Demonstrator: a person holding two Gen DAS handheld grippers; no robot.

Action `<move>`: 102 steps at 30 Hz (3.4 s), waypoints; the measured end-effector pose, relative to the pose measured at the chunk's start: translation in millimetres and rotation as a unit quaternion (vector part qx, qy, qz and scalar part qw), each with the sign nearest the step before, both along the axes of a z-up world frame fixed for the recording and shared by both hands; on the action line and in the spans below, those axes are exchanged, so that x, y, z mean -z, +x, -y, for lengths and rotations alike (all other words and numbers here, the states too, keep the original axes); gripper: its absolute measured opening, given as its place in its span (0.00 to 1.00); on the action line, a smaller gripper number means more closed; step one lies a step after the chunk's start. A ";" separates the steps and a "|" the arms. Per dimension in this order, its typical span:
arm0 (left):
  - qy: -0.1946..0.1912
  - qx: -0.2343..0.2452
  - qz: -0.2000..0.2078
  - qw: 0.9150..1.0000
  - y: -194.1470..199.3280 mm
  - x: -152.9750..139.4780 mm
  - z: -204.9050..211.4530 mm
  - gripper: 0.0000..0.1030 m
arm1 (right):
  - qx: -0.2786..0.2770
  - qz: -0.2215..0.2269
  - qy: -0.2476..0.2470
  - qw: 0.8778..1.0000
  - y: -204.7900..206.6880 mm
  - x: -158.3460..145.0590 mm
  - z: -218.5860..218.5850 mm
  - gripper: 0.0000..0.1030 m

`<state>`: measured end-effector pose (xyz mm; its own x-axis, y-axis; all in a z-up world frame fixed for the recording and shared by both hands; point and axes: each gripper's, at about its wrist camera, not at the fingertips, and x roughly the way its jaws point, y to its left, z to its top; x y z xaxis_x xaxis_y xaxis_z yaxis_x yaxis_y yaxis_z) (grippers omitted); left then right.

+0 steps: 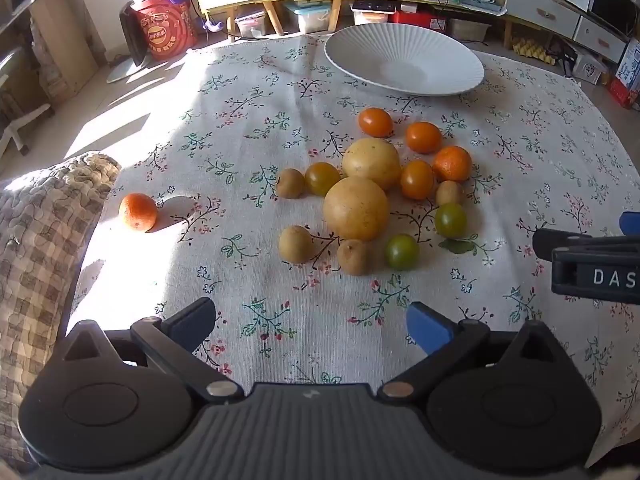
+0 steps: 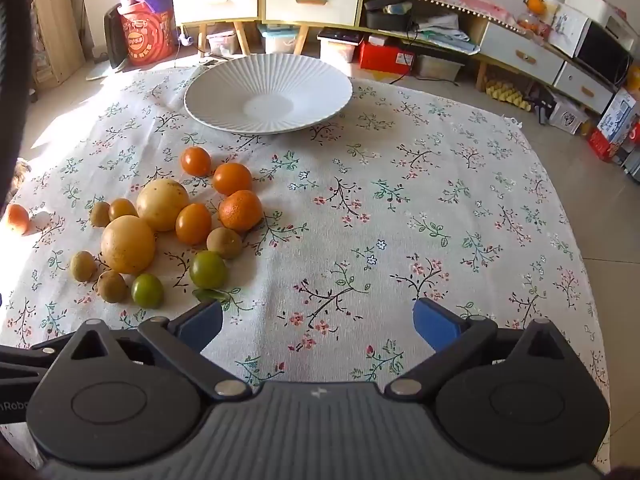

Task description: Organize fruits

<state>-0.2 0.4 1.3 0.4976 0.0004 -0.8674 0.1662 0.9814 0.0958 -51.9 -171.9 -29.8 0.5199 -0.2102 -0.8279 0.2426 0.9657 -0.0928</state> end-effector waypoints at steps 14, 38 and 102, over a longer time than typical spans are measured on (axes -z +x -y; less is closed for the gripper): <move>-0.001 -0.009 -0.005 1.000 1.3 2.9 -1.1 0.92 | -0.008 0.000 -0.017 1.000 0.4 3.4 -7.4 0.99; -0.008 -0.009 -0.006 1.000 2.0 1.2 -3.6 0.92 | -0.011 0.002 -0.021 1.000 0.2 2.2 -9.7 0.99; 0.002 0.033 -0.007 0.999 18.6 1.7 -11.9 0.92 | -0.047 -0.005 -0.037 0.998 8.7 -4.0 -10.6 1.00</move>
<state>18.4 12.3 -0.5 0.4852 -0.0282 -0.8740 0.2326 0.9676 0.0979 -43.1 -161.4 -25.8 0.5316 -0.2216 -0.8175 0.1499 0.9746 -0.1667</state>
